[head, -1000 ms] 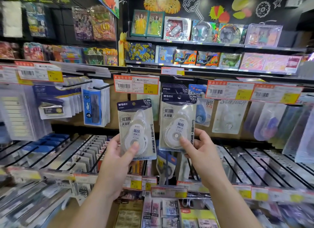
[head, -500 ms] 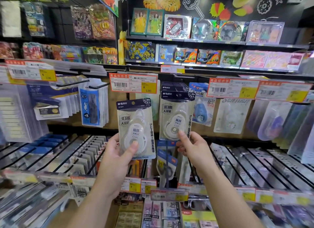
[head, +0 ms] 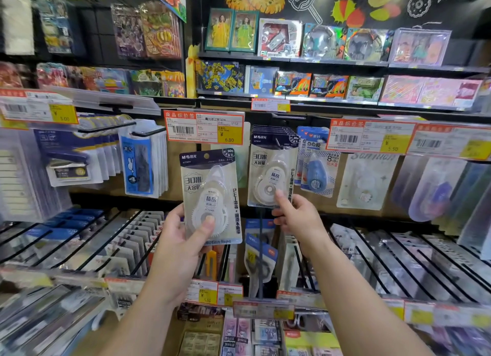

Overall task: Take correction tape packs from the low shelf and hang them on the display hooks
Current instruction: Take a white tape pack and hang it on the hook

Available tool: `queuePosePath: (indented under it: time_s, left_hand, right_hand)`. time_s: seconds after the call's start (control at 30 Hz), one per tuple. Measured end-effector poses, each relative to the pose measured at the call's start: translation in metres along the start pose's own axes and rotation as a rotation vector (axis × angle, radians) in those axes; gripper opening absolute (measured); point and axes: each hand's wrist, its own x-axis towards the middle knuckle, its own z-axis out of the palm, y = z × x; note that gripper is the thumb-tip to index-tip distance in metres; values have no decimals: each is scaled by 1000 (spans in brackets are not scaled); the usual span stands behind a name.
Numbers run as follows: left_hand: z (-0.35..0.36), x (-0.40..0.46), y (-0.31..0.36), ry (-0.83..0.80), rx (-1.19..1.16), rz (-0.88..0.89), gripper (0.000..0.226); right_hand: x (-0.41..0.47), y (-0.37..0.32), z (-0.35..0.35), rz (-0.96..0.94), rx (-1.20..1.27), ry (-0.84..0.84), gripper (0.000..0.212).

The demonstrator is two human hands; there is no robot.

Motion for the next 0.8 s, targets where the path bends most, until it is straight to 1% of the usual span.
queuePosePath:
  time_s: [0.33,0.43,0.57,0.67,0.73,0.8]
  left_hand:
    - [1,0,0,-5,-2,-2,60]
    - [1,-1,0,-14,3,-4,54]
    - [0,-2,2,-27,14,-2,59]
    - [1,-3,3,-37,15,-1,55]
    - [2,-4,4,-52,16,1,52]
    - [3,-5,4,-67,12,5,53]
  right_hand:
    - [11,-1,1,25,47,-21,39]
    - [13,0,1,39,51,-18,45]
    - [14,3,2,52,32,0,58]
    - [10,6,0,46,-11,23,68]
    - [5,8,-3,41,-59,49,69]
    - [-5,7,-6,31,-160,112,66]
